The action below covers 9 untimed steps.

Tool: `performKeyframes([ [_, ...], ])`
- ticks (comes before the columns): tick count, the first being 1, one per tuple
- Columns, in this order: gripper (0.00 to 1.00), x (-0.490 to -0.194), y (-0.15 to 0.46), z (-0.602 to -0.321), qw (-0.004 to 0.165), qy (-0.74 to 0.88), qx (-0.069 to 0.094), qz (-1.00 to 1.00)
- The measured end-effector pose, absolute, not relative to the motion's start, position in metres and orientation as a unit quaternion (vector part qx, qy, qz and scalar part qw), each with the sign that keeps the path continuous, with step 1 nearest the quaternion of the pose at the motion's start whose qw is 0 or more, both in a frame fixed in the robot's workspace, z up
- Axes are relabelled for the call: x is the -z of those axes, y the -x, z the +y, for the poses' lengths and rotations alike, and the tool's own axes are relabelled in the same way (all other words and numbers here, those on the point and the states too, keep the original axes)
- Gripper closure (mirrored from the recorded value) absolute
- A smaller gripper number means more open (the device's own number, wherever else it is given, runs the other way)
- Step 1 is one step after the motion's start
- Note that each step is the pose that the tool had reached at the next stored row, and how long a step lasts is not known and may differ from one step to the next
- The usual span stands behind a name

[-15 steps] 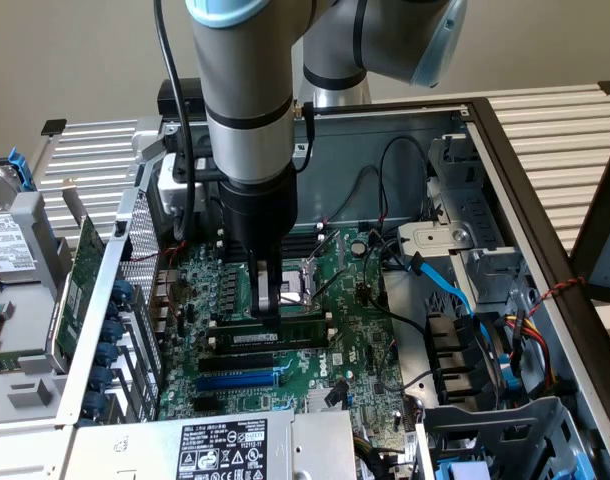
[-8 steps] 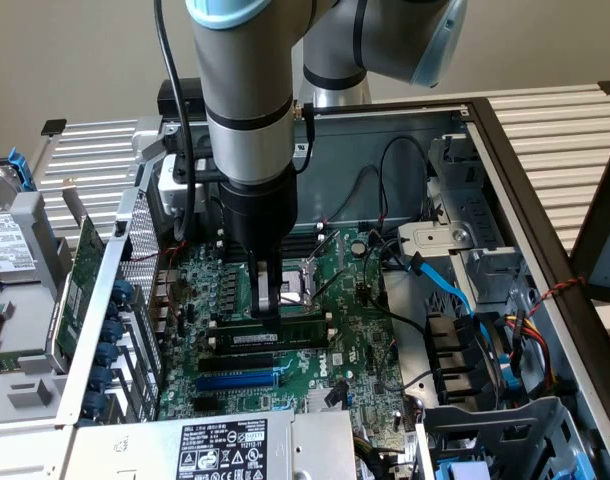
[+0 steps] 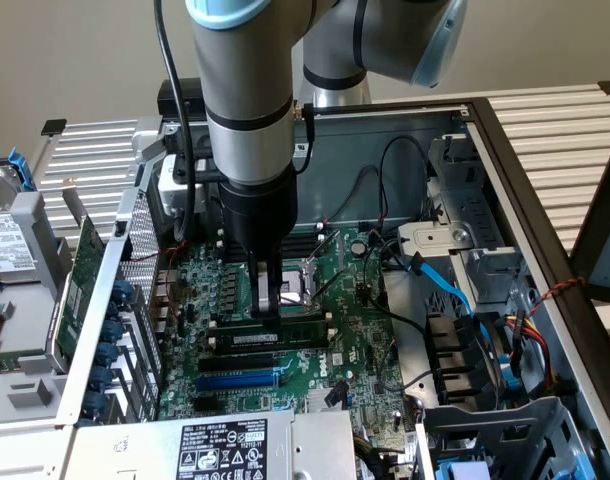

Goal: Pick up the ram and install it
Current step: 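Press down the ram until it locks into place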

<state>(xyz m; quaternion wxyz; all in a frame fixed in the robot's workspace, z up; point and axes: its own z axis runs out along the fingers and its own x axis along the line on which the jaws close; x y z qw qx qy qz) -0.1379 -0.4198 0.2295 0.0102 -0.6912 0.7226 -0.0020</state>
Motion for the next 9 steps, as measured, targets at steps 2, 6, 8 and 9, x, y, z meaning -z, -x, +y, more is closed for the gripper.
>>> performKeyframes([
  [2,0.90,-0.2296,0.1379,-0.4202,0.010,0.691,0.002,0.723],
  [6,0.90,-0.2296,0.1378,-0.4206,0.010,0.691,0.002,0.723],
  [8,0.90,-0.2296,0.1379,-0.4207,0.010,0.691,0.002,0.723],
  [9,0.90,-0.2296,0.1378,-0.4207,0.010,0.691,0.002,0.723],
])
